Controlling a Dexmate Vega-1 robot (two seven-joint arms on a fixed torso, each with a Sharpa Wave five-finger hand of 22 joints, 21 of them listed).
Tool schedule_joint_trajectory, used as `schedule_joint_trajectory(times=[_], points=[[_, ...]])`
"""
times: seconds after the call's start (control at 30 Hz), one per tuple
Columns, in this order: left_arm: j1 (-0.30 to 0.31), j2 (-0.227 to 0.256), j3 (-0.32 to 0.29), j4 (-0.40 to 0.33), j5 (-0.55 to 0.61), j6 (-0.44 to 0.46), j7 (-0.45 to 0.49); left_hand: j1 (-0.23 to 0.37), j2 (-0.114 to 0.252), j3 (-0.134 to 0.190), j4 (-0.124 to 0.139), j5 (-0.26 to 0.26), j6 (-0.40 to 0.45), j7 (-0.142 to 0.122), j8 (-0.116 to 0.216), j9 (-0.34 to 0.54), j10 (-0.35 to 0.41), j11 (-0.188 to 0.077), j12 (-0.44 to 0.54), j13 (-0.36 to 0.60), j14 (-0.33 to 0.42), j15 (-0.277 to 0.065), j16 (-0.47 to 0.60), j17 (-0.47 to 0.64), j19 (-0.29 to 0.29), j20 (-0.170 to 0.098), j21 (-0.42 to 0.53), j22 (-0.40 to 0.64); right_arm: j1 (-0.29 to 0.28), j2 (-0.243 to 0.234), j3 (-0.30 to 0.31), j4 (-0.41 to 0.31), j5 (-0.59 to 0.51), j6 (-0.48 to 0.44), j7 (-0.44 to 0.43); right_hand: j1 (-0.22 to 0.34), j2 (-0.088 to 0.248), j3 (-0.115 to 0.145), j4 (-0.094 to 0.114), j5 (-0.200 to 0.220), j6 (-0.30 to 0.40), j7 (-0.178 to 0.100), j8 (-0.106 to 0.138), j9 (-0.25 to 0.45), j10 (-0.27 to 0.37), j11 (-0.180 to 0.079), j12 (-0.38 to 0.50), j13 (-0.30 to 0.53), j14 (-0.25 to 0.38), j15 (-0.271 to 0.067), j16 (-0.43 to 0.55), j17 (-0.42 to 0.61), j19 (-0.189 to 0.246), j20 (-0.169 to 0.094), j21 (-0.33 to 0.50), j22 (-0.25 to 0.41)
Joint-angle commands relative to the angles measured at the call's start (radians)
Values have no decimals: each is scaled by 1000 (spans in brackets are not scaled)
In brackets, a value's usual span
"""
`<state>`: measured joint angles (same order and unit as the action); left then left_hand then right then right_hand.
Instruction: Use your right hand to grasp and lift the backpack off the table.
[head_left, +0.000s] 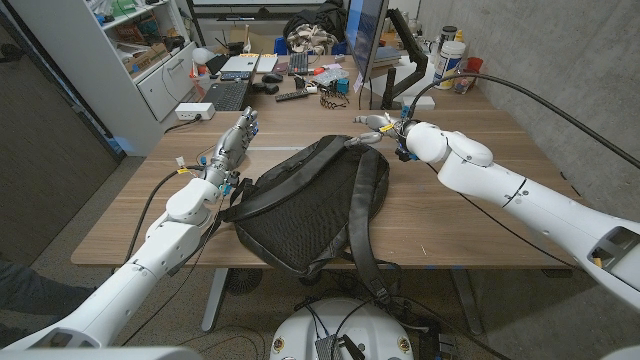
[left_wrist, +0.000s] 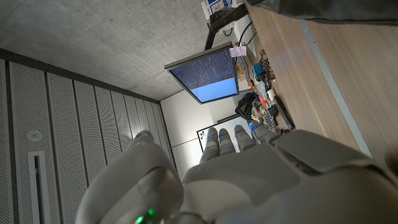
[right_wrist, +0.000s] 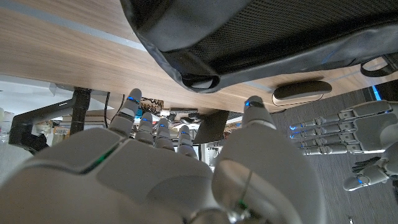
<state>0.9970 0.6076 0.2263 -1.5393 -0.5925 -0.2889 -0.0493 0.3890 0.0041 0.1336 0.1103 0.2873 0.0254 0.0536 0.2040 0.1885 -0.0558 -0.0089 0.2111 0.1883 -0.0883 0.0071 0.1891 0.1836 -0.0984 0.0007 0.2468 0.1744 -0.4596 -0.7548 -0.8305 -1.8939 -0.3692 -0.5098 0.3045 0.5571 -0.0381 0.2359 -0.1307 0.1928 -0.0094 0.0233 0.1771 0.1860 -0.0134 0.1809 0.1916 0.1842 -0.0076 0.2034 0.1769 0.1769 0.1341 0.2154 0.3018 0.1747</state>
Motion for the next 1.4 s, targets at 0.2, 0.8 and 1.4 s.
schedule_joint_trajectory(times=[0.2, 0.8, 1.4], points=[[7, -5, -2, -4, -1, -10, 7, 3, 12, -4, -3, -1, 5, -1, 5, 2, 2, -4, 4, 5, 3, 3, 6, 4, 1, 6, -3, 6, 113, 49, -83, 71, -65, -42, 127, -3, -12, -6, 4, 9, -15, 7, -1, 3, -13, 9, -4, 1, -1, 11, 4, 3, 18, 4, -7, 6], [15, -19, -7, 8, -5, -23, 20, 4, 13, -6, -4, -2, 6, -2, 5, 2, 5, -6, 4, 5, 9, 2, 8, 4, 2, 13, -6, 6, 203, 94, -139, 175, -102, -33, 230, -6, -17, -11, 5, 12, -26, 8, 3, 3, -16, 12, 0, 0, 1, 10, 7, 3, 40, 4, -7, 8], [-8, -33, -2, 39, -19, -40, -6, 5, 15, -9, -5, -2, 8, -3, 4, 2, 6, -5, 2, 5, 10, 2, 7, 4, 4, 14, -10, 6, 265, 137, -198, 236, -148, -72, 314, -7, -20, -15, 6, 15, -30, 10, 7, 2, -19, 17, 2, 0, 4, 10, 9, 3, 63, 4, -6, 8]])
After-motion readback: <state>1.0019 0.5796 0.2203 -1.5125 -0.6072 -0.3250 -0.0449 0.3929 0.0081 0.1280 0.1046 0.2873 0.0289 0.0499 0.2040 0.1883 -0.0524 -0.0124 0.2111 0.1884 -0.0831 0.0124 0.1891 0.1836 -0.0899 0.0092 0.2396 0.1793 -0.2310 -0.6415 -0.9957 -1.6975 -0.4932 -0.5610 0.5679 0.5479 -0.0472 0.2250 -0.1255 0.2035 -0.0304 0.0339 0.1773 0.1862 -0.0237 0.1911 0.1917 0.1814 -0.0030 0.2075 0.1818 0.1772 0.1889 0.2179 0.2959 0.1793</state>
